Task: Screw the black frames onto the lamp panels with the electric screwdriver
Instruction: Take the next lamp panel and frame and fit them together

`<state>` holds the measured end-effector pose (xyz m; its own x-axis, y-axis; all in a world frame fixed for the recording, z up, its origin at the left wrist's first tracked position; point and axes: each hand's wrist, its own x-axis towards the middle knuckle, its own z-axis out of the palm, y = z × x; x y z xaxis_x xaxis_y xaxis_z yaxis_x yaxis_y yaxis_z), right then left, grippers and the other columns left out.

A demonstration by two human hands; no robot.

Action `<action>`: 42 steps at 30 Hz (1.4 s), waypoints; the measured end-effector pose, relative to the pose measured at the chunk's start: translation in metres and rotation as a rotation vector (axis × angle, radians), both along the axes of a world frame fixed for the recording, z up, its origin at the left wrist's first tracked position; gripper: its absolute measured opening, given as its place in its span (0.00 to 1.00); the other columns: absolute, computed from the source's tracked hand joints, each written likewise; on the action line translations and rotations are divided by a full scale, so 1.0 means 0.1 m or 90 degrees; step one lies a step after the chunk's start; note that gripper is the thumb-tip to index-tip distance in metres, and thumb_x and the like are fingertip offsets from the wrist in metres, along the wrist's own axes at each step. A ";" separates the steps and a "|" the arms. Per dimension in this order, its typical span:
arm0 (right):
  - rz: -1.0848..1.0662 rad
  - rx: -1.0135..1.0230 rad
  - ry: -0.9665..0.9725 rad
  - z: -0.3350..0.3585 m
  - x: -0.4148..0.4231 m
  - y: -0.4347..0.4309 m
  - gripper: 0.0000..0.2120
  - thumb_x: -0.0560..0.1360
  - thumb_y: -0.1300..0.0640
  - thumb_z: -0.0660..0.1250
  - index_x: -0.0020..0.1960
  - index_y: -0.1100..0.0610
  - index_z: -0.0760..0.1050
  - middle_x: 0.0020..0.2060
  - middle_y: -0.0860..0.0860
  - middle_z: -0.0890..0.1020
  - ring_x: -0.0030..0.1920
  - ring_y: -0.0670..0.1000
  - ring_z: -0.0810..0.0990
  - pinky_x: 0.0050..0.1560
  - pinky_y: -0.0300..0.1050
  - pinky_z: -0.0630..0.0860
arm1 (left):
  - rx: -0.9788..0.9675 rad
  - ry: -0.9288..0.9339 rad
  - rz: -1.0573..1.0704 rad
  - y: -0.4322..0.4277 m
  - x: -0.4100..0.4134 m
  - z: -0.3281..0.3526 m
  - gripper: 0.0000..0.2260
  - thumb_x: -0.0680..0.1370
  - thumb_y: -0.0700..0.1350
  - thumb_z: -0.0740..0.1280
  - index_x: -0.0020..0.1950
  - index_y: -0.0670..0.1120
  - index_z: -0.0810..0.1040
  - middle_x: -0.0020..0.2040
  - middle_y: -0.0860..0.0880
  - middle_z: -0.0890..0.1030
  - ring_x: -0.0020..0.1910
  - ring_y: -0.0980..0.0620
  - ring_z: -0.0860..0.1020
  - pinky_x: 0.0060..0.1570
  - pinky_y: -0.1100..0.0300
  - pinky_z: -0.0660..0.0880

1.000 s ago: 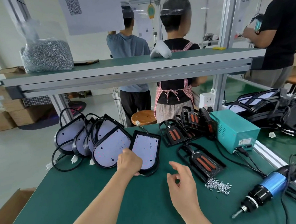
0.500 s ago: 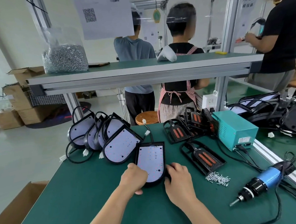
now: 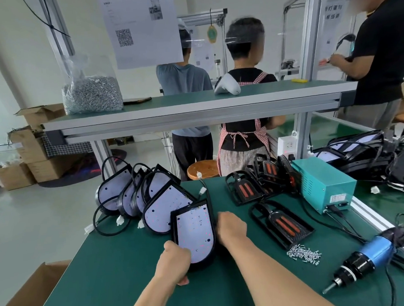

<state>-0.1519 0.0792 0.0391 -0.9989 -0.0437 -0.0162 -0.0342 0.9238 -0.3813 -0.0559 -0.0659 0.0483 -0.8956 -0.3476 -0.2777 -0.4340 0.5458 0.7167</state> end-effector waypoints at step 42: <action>-0.019 -0.117 -0.014 -0.09 1.85 0.99 0.07 0.83 0.54 0.58 0.56 0.51 0.75 0.46 0.48 0.67 0.55 0.56 0.77 0.46 0.46 0.63 | -0.056 0.137 -0.188 0.33 0.70 -0.05 0.12 0.75 0.53 0.71 0.41 0.51 0.70 0.29 0.54 0.72 0.29 0.57 0.68 0.29 0.64 0.64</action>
<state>0.0335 0.1785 0.0296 -0.9993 -0.0175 -0.0323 0.0029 0.8394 -0.5436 0.0145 -0.0331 0.0432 -0.9954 -0.0805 -0.0523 -0.0934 0.6886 0.7191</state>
